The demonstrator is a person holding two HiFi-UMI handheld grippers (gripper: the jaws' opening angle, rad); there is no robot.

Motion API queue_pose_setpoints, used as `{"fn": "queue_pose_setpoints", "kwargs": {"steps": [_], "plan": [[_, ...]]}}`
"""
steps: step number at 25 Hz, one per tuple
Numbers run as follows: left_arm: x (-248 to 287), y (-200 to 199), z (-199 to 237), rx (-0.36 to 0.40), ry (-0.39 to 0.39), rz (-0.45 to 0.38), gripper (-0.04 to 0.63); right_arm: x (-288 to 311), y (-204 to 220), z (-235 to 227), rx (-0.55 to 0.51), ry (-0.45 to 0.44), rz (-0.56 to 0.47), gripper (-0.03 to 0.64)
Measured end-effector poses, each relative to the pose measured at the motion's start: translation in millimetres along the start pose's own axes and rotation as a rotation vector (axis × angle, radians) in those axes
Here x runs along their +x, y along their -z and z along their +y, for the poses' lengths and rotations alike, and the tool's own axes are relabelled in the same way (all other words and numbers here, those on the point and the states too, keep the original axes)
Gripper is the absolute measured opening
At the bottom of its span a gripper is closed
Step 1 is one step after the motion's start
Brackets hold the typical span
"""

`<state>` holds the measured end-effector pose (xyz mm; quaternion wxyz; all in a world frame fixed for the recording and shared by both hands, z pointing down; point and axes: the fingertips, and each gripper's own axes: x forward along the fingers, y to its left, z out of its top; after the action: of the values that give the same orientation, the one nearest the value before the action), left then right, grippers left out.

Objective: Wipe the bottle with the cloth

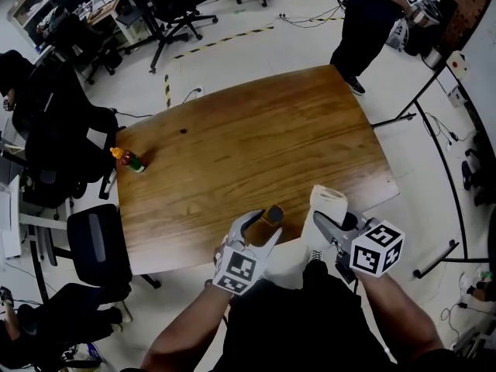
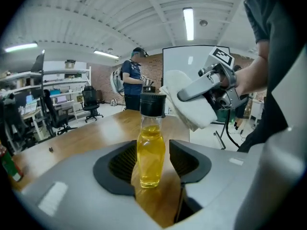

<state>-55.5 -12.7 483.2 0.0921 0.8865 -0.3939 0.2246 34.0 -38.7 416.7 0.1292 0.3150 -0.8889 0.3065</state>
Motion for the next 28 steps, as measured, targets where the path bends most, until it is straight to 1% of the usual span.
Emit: {"fn": "queue_pose_setpoints", "kwargs": {"steps": [1,3,7,10,12,14,15,17,20,21,22,24,26,28], "plan": [[-1.9,-1.4,0.8,0.020,0.022,-0.003,0.237,-0.7,-0.3,-0.2,0.000,0.001,-0.003,0.075],[-6.7,-5.2,5.5,0.031,0.064,-0.011,0.276,-2.1,-0.3,-0.4,0.004,0.005,-0.010,0.075],[-18.1,-18.0,15.1,0.023,0.136,-0.053,0.276,-5.0,1.5,1.0,0.011,0.014,-0.022,0.075],[-25.6,-36.6,17.7,0.061,0.203,-0.105,0.276,-8.9,1.1,2.3,0.004,0.013,-0.026,0.075],[-27.2,-48.0,15.3,0.097,0.278,-0.126,0.275,-11.3,1.9,1.5,0.000,0.014,-0.030,0.075],[-25.6,-51.8,8.8,0.142,0.365,-0.117,0.275,-13.8,4.3,0.5,0.003,0.018,-0.034,0.075],[-23.2,-51.7,6.7,0.166,0.394,-0.104,0.273,-15.3,4.3,0.5,0.003,0.021,-0.035,0.075],[-16.5,-51.9,6.8,0.199,0.421,-0.085,0.264,-18.9,2.7,0.3,0.001,0.026,-0.033,0.075],[-8.8,-53.3,6.0,0.220,0.461,-0.067,0.252,-24.7,3.2,-2.1,-0.001,0.032,-0.028,0.075],[-7.4,-53.6,5.2,0.230,0.472,-0.061,0.230,-26.3,3.8,-3.3,-0.001,0.035,-0.028,0.075],[-6.3,-54.3,4.8,0.237,0.476,-0.057,0.186,-27.8,4.4,-4.7,0.001,0.037,-0.028,0.075],[-3.8,-56.4,4.4,0.237,0.465,-0.056,0.183,-29.9,5.8,-7.7,0.005,0.041,-0.029,0.075],[-0.8,-58.3,4.5,0.223,0.428,-0.056,0.181,-30.4,6.4,-9.3,0.010,0.043,-0.028,0.075],[2.3,-60.0,6.5,0.191,0.353,-0.051,0.181,-28.7,8.6,-9.7,0.017,0.042,-0.026,0.075]]}}
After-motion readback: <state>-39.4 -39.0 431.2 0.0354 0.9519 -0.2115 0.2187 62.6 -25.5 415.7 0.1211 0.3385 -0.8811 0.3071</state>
